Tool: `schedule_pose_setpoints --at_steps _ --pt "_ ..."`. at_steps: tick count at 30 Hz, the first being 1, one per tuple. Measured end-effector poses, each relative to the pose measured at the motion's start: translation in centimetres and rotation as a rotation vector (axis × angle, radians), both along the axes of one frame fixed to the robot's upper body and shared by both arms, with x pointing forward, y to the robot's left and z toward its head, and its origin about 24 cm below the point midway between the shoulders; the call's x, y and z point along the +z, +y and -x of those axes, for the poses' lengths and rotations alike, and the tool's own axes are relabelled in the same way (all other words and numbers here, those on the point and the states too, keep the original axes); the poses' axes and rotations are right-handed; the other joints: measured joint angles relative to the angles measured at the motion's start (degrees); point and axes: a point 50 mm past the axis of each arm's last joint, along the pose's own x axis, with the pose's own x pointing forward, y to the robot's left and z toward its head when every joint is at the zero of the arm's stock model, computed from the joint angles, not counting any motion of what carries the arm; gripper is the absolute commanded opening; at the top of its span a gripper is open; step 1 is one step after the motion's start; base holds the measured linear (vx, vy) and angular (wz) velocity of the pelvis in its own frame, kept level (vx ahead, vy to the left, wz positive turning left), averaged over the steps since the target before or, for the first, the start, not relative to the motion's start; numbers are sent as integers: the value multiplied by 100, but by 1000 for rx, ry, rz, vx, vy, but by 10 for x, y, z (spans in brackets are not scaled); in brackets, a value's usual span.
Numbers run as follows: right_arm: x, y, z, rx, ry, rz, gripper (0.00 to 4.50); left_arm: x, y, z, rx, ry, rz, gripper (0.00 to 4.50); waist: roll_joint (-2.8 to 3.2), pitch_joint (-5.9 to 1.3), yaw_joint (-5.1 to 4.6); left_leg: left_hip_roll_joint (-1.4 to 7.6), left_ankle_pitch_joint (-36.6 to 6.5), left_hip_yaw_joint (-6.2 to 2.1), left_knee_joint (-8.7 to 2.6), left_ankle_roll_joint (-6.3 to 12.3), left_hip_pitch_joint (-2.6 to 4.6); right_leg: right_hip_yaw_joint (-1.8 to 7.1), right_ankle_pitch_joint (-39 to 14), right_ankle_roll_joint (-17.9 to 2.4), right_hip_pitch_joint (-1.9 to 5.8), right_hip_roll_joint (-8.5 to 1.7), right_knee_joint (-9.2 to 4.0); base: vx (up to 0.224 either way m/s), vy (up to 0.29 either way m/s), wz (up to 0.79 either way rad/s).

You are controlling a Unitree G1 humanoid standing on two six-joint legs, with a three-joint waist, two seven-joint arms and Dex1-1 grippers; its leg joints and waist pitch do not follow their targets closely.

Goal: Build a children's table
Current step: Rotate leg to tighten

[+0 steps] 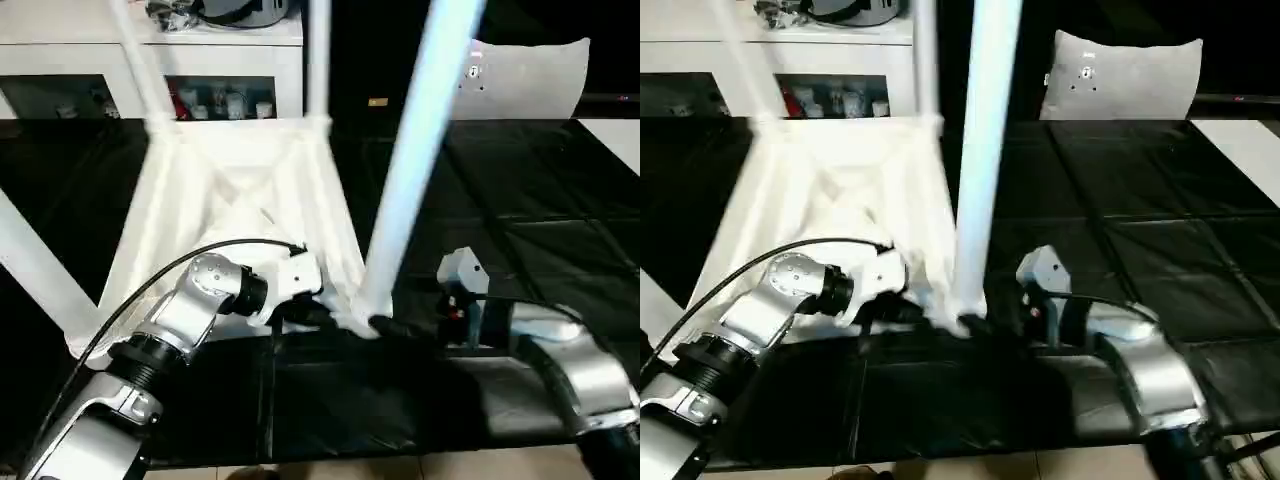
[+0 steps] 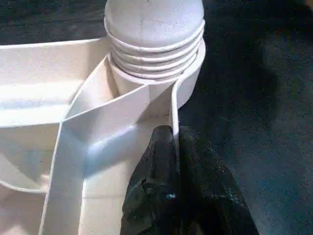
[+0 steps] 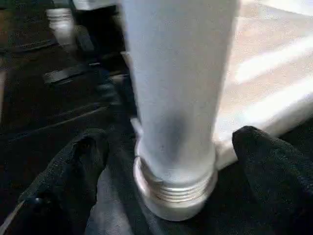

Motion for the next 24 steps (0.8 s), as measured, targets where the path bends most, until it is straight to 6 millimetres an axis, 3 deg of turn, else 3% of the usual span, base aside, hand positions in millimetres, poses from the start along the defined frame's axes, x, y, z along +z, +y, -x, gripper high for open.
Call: schedule_pose_setpoints --at_steps 5,12,23,24 --pt "-4 5 -2 103 25 -9 383 1 4 5 -93 23 -19 0 -1 1 9 1 1 0 3 1 1 -1 0 0 -1 0 6 0 0 0" --pt "-2 9 1 200 63 -45 322 1 1 9 -174 20 -25 0 -3 -1 135 2 2 3 8 4 0 0 0 -1 -1 -1 8 0 0 0" --pt "-3 9 0 238 92 -61 242 1 1 10 -187 15 -26 0 -5 -2 144 4 3 4 9 4 0 -2 0 -1 -2 -1 12 0 0 0" --pt "-3 9 0 239 93 -63 220 1 1 10 -188 17 -26 0 -5 -2 145 4 3 4 9 4 0 -2 0 -1 -2 -1 12 0 0 0"
